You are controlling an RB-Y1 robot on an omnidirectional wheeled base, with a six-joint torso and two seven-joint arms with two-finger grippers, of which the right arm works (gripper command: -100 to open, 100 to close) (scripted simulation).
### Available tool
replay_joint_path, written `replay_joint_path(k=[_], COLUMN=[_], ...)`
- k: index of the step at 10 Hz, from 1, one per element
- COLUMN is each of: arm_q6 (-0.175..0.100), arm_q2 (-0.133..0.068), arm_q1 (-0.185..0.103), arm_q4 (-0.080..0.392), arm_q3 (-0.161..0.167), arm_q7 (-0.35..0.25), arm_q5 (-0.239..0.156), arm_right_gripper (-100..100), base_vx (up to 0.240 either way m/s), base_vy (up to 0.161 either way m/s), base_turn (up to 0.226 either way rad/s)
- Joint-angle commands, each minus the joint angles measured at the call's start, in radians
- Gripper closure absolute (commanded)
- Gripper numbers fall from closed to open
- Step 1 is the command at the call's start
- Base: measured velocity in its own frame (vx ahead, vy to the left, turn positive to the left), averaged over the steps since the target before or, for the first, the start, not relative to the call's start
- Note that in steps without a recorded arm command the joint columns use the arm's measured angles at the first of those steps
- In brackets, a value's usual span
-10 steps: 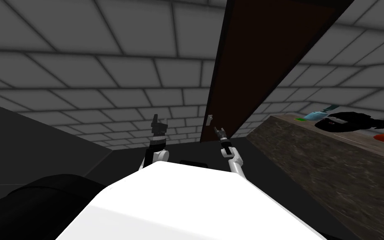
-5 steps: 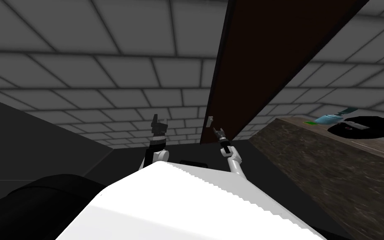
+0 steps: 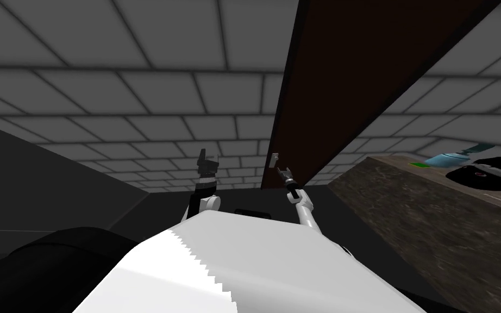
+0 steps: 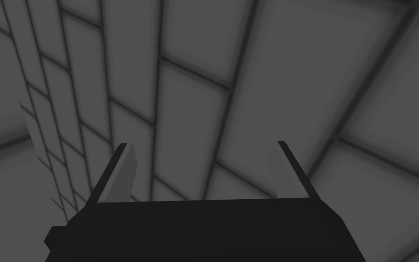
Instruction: Pull the door open
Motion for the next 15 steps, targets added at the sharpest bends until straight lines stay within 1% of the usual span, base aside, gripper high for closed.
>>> replay_joint_path(k=[1, 3, 4, 5, 12, 13, 14, 15], arm_q6=[-0.002, -0.004, -0.004, -0.006, -0.012, -0.013, -0.013, -0.013], arm_q2=[-0.001, -0.001, -0.001, -0.006, -0.028, -0.027, -0.027, -0.027], arm_q1=[-0.018, -0.034, -0.032, -0.034, -0.034, -0.035, -0.035, -0.035], arm_q4=[0.031, 0.060, 0.055, 0.062, 0.080, 0.082, 0.082, 0.082], arm_q3=[-0.009, -0.017, -0.016, -0.024, -0.057, -0.056, -0.056, -0.056], arm_q7=[0.016, 0.031, 0.027, 0.030, 0.034, 0.035, 0.035, 0.035], arm_q5=[0.024, 0.043, 0.036, 0.033, 0.018, 0.019, 0.019, 0.019], arm_right_gripper=[-100, -100, -100, -100, -100, -100, 100, 100], base_vx=[0.081, 0.071, 0.029, 0.121, 0.196, 0.095, -0.014, -0.033], base_vy=[-0.055, -0.050, -0.015, -0.008, 0.041, 0.008, -0.002, -0.011], base_turn=[0.068, 0.040, 0.010, 0.059, 0.059, 0.011, -0.014, -0.008])
